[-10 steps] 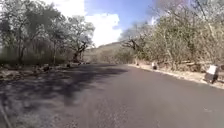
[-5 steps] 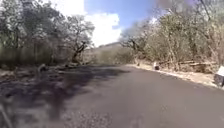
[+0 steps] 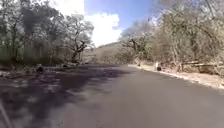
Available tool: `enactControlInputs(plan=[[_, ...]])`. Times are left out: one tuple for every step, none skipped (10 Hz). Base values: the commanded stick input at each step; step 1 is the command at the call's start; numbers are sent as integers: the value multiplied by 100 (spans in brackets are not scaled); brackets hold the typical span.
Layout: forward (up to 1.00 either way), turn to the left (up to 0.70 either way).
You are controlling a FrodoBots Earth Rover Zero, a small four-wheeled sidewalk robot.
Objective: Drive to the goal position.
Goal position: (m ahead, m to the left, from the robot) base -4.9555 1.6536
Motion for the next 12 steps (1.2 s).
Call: enactControlInputs(plan=[[70,0],[70,0],[70,0],[70,0],[70,0],[70,0],[70,0],[63,0],[31,0],[0,0],[0,0],[0,0]])
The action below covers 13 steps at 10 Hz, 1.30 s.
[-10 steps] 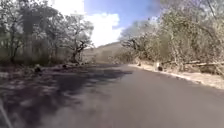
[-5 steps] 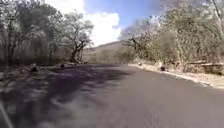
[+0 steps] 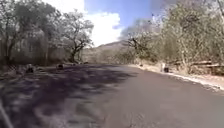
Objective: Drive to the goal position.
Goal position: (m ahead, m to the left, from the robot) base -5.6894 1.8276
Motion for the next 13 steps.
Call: enactControlInputs(plan=[[0,0],[0,0],[0,0],[0,0],[0,0],[0,0],[0,45],[0,45],[0,45],[0,45],[0,45],[0,45],[0,45]])
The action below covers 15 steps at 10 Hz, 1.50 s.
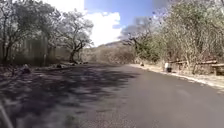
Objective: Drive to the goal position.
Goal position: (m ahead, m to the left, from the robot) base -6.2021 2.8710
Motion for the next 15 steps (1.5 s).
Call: enactControlInputs(plan=[[0,45],[0,45],[0,45],[0,45],[0,45],[0,45],[0,45],[0,45],[0,45],[0,45],[0,45],[0,45],[0,45],[0,45],[0,45]])
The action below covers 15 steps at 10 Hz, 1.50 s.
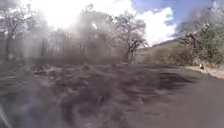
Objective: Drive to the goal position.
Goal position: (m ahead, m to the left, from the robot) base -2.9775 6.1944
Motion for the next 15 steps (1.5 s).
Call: enactControlInputs(plan=[[0,45],[0,45],[0,45],[0,45],[0,45],[0,45],[0,45],[0,45],[0,45],[0,45],[0,45],[0,45],[0,45],[0,45],[0,45]])
